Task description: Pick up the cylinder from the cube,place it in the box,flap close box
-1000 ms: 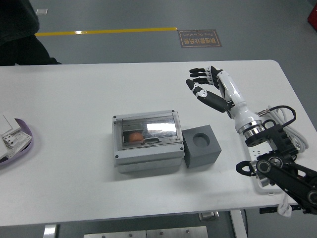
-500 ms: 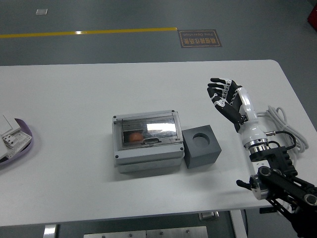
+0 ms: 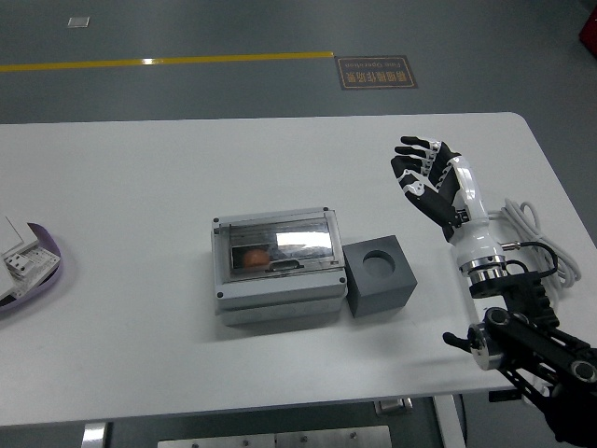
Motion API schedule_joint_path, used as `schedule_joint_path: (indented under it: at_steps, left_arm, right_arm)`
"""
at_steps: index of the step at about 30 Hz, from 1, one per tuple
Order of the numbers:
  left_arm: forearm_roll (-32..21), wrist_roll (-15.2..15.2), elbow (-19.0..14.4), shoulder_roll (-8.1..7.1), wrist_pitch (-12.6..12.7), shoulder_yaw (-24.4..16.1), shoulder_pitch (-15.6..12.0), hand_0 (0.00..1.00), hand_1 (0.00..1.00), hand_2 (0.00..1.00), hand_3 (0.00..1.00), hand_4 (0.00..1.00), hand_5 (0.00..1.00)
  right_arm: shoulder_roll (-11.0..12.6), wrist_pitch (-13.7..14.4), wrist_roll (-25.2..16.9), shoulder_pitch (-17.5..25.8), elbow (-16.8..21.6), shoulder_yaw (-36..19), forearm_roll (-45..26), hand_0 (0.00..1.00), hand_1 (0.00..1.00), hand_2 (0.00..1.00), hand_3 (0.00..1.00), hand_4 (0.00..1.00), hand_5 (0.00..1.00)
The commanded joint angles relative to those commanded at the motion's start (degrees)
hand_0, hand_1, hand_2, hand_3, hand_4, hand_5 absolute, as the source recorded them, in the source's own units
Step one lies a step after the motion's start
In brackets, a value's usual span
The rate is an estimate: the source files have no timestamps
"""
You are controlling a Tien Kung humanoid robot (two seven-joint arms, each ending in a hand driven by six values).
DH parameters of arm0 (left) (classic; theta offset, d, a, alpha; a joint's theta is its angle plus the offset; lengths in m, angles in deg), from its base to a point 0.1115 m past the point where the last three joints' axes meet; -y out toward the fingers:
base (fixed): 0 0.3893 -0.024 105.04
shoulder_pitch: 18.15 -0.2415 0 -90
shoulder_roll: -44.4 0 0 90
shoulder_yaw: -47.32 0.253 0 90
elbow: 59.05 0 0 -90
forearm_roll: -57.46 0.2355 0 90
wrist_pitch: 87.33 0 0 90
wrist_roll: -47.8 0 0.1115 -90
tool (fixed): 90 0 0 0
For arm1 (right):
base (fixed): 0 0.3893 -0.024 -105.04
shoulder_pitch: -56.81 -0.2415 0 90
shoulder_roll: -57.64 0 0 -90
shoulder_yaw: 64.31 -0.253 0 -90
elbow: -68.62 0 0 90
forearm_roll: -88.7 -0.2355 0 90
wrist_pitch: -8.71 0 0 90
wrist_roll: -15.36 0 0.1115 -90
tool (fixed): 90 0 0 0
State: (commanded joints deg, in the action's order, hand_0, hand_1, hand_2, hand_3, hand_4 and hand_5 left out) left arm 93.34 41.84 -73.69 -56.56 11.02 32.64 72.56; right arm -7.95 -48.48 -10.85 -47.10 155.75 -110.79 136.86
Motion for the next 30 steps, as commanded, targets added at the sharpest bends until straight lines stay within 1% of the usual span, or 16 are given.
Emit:
schedule_joint_path:
  at_steps: [1,5,6,11,16,19,21,24,25,27,30]
  left_arm:
    - [-0.2,0.1,0.1,-0.24,0.1,0.0,0.2,0.511,0.549,0.556,0.595,0.714,0.146]
    - [-1.8,0.6,0.2,-1.2,0.3,0.7,0.6,0.511,0.549,0.556,0.595,0.714,0.146]
    - [-2.1,0.7,0.2,-1.45,0.3,0.8,0.7,0.511,0.549,0.556,0.595,0.715,0.147]
    - [-2.6,0.8,0.2,-2.12,0.2,1.1,1.0,0.511,0.549,0.556,0.595,0.715,0.147]
    - [-3.4,0.9,0.1,-2.21,0.1,1.5,1.2,0.511,0.55,0.557,0.595,0.714,0.149]
    - [-3.0,0.6,0.0,-2.1,-0.1,1.2,1.2,0.511,0.551,0.556,0.596,0.716,0.154]
    - [-4.9,1.5,0.1,-2.2,0.5,2.3,1.1,0.511,0.551,0.556,0.596,0.716,0.154]
    - [-4.1,1.0,0.1,-2.04,0.3,1.9,1.1,0.511,0.551,0.556,0.596,0.716,0.154]
    - [-5.0,1.4,0.1,-2.04,0.5,2.3,1.1,0.511,0.552,0.556,0.597,0.717,0.157]
    - [-4.9,1.2,0.3,-2.02,0.6,2.0,1.0,0.511,0.552,0.556,0.597,0.717,0.157]
    - [-6.6,2.1,0.3,-2.09,1.0,3.2,1.1,0.511,0.552,0.556,0.597,0.717,0.157]
  right_arm:
    - [0.2,0.0,0.1,0.2,0.1,-0.3,0.1,0.698,0.624,0.619,0.635,0.767,0.31]
    - [1.1,0.0,0.2,1.3,0.3,-1.9,0.0,0.698,0.624,0.619,0.635,0.767,0.31]
    - [1.2,0.0,0.2,1.6,0.3,-2.3,-0.1,0.687,0.622,0.617,0.636,0.763,0.273]
    - [1.1,0.1,0.5,2.2,0.1,-3.7,0.1,0.687,0.622,0.617,0.636,0.763,0.273]
    - [0.7,0.1,0.8,2.1,-0.1,-4.1,0.4,0.686,0.62,0.615,0.633,0.76,0.269]
    - [0.6,0.2,0.9,1.7,-0.2,-3.8,0.6,0.685,0.62,0.612,0.63,0.758,0.266]
    - [0.4,0.3,1.2,1.1,-0.4,-3.7,0.9,0.685,0.62,0.612,0.63,0.758,0.266]
    - [0.6,0.3,1.4,0.6,-0.2,-3.5,1.2,0.685,0.62,0.612,0.63,0.758,0.266]
    - [0.6,0.3,1.4,0.5,-0.4,-3.6,1.2,0.684,0.62,0.61,0.631,0.755,0.27]
    - [0.6,0.3,1.5,0.3,-0.2,-3.8,1.4,0.684,0.62,0.61,0.631,0.755,0.27]
    - [0.6,0.2,1.5,0.3,-0.3,-4.0,1.4,0.684,0.62,0.61,0.631,0.755,0.27]
